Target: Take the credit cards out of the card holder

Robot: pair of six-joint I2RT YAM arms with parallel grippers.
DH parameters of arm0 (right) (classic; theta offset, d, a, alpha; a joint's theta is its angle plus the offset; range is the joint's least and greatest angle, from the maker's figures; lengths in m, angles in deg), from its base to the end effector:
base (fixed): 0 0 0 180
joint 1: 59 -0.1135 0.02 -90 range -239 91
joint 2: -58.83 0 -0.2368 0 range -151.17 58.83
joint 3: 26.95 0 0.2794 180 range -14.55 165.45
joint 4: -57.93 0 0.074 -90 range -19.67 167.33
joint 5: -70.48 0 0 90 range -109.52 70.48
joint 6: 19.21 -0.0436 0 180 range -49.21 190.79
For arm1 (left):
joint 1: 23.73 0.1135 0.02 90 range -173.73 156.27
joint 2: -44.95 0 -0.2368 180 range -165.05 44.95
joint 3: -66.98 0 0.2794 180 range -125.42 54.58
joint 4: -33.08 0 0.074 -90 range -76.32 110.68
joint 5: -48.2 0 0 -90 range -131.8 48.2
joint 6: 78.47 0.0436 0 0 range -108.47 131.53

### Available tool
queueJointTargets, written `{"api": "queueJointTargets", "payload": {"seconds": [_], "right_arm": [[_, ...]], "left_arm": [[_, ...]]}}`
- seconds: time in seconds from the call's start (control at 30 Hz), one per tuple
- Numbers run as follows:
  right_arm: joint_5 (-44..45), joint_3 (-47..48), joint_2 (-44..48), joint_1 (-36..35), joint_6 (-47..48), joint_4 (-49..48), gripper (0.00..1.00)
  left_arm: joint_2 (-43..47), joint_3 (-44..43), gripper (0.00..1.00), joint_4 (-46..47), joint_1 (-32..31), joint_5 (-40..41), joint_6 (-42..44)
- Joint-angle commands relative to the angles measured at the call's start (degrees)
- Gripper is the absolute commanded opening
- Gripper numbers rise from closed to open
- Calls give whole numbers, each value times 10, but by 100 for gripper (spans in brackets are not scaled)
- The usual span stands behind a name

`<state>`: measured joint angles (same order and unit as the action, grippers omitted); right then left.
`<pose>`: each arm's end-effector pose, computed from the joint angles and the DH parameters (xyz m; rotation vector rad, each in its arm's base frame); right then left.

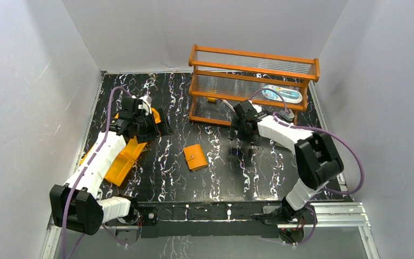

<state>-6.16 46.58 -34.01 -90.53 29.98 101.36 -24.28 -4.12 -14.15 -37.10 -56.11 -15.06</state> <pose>0.3025 0.1738 0.1541 0.2861 2.6058 0.1272 0.2864 -0.0792 0.2613 -0.1546 2.4170 -0.6246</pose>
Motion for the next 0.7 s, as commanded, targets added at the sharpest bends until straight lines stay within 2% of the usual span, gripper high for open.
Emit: {"api": "queueJointTargets", "payload": {"seconds": [0.0, 0.2, 0.4, 0.57, 0.67], "right_arm": [[72, 47, -39, -3, -8, -48, 98], [157, 107, -116, 0, 29, -83, 98], [195, 168, -180, 15, 71, -91, 98], [180, 152, -183, 39, 135, -143, 98], [188, 153, -183, 57, 161, -136, 98]], "left_arm": [[31, -4, 98, -20, -3, 30, 5], [50, -14, 98, -24, -4, 57, -2], [62, -18, 98, -38, -4, 63, -1], [69, -21, 98, -54, -4, 76, 14], [68, -22, 98, -58, -4, 78, 21]]}}
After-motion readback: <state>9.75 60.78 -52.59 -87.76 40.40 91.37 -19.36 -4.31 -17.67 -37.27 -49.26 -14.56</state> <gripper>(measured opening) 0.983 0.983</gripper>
